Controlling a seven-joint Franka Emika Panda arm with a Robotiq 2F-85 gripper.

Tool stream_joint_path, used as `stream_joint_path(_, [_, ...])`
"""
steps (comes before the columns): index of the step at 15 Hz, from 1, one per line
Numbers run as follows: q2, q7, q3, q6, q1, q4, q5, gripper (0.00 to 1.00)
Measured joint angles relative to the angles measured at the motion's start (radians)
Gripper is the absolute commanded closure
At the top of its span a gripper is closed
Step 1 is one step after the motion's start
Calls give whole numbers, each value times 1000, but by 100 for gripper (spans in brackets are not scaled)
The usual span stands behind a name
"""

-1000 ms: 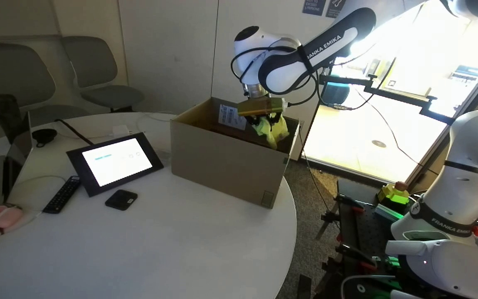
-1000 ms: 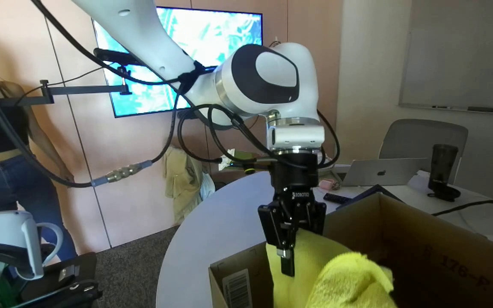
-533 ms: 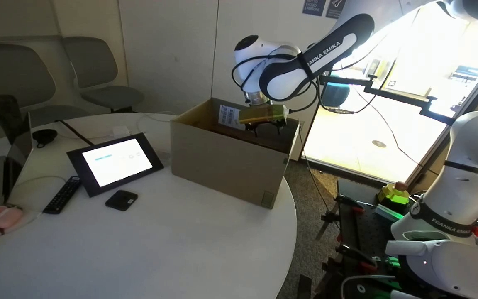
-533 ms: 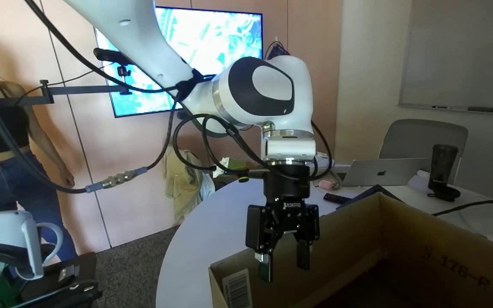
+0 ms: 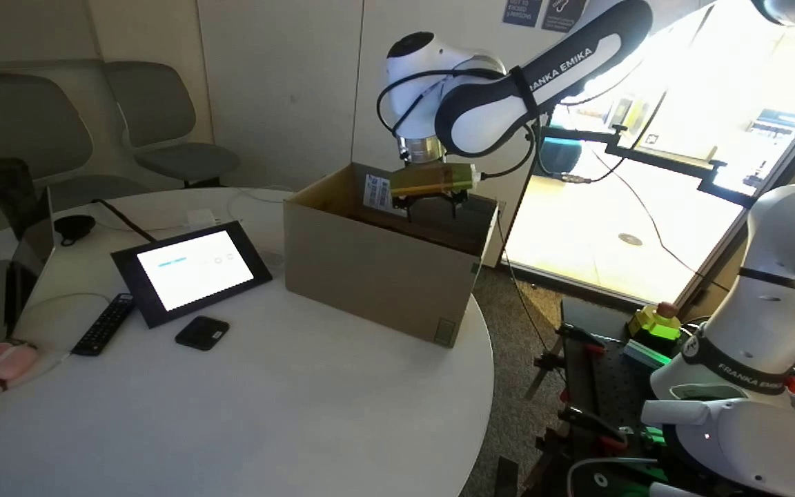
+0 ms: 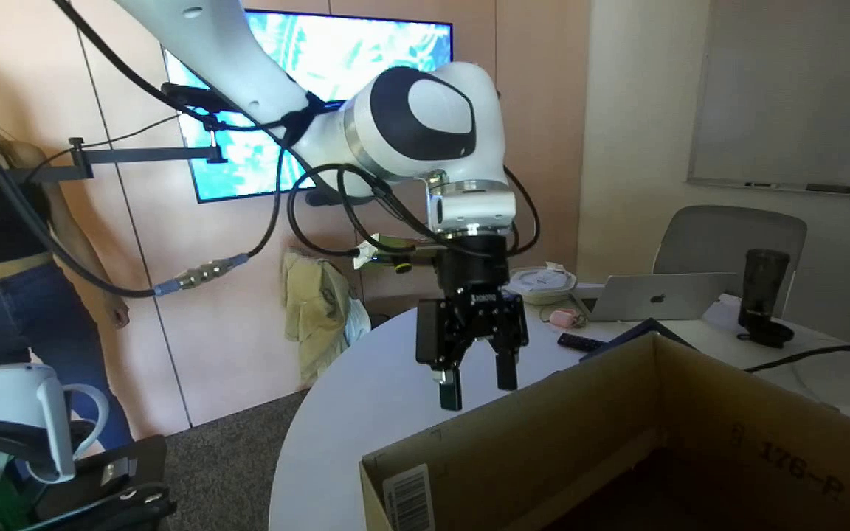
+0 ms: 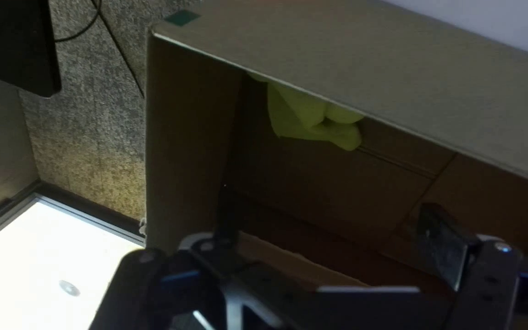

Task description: Put the marker on the cloth, then fold the cloth and put it in the box

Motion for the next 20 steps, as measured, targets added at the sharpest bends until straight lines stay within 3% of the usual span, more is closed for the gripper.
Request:
stream_joint_path(13, [-249,-237,227,-4,90,9,35,0])
stream_joint_path(16, [-316,-319,258,-30,95,8,95,0])
stream_joint_path(20, [-422,-538,269,-150,94,9,255,0])
